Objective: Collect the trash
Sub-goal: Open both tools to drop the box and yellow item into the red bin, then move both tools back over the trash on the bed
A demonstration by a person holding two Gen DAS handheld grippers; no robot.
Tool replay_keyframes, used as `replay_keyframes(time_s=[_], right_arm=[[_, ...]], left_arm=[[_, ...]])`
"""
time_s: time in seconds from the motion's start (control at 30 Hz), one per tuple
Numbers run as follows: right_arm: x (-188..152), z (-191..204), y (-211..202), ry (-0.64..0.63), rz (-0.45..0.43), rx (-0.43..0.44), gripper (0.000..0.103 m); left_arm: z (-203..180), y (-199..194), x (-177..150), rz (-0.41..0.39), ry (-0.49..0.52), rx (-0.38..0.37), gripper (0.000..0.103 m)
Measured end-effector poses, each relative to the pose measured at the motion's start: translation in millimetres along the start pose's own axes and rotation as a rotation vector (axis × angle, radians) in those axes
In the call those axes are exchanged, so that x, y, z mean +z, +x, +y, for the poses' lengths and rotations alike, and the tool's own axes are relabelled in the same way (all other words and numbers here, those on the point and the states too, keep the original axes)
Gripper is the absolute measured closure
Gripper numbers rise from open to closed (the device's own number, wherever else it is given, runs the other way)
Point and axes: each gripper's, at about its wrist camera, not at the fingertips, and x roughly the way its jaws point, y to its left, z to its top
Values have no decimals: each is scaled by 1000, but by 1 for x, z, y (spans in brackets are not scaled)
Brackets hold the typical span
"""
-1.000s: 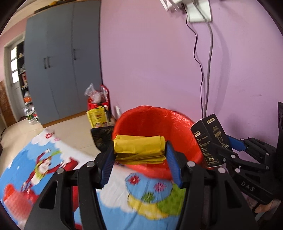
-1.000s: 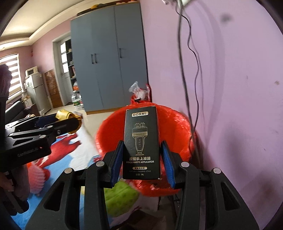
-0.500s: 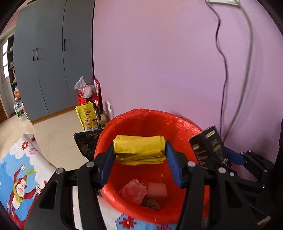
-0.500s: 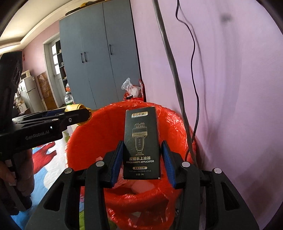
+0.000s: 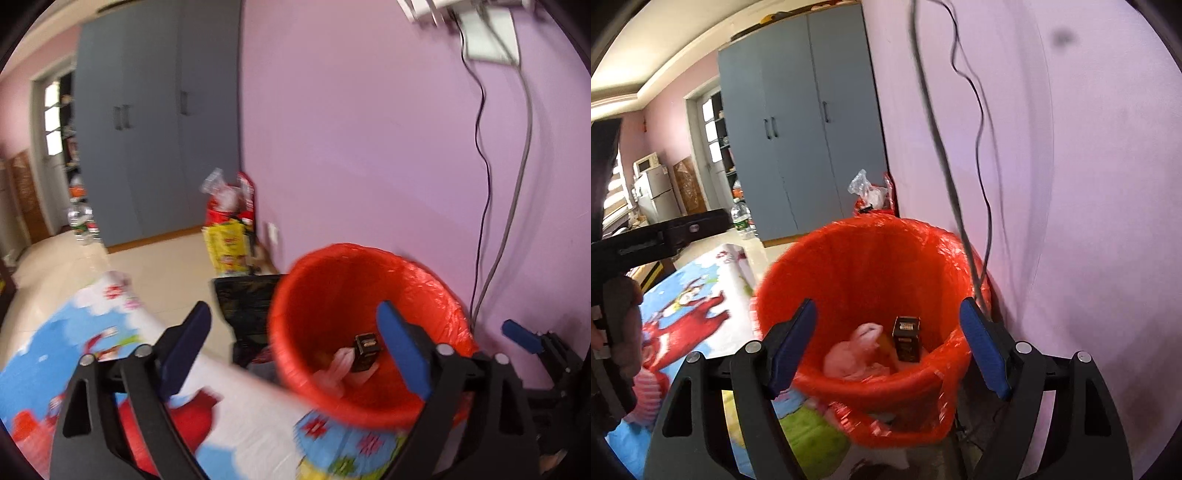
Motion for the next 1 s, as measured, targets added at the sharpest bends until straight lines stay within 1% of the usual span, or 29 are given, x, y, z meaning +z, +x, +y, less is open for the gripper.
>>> replay_keyframes(time_s=[0.03, 0.13, 0.3, 0.33, 0.43, 0.57, 0.8, 1.0], right_arm=[[2, 5, -6, -7, -2, 8, 27], [3, 23, -27, -31, -9, 43, 27], [3, 62, -60, -74, -17, 105, 21], [4, 68, -65, -81, -18, 113, 18], [-3, 87, -86, -103, -17, 145, 18], [-12, 110, -105, -130, -2, 176, 18], [-28, 150, -132, -187, 21, 211, 18], [-43, 191, -142, -240, 46, 250, 18]], left_arm=[[5, -15, -4, -8, -6, 29, 8], [21, -61, -17, -27, -19, 96, 5], [47, -130, -45, -47, -32, 198, 5], [54, -144, -52, -50, -36, 221, 5], [77, -188, -80, -49, -64, 290, 5], [107, -232, -121, -28, -111, 365, 5], [154, -294, -186, 10, -184, 479, 5], [182, -324, -227, 38, -247, 516, 5]])
